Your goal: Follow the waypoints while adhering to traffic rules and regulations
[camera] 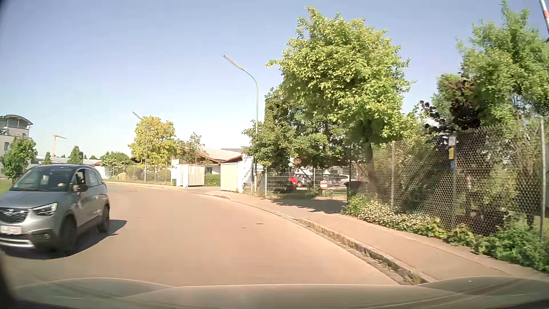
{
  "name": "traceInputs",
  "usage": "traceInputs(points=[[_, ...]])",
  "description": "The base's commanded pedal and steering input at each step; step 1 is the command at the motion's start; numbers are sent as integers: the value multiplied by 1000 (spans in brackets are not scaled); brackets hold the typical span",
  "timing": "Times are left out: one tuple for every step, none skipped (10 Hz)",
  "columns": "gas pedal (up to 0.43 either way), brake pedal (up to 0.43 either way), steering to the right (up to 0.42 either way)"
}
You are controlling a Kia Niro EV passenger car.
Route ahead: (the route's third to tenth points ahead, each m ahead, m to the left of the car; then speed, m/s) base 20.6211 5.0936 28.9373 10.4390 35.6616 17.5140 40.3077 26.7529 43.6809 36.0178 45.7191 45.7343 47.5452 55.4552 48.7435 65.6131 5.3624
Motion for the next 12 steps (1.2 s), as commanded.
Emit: traceInputs(points=[[28,0,-97],[39,0,-100],[39,0,-100],[39,0,-100],[39,0,-101],[39,0,-101],[39,0,-101],[39,0,-101],[39,0,-104],[39,0,-107],[39,0,-108],[39,0,-108]])
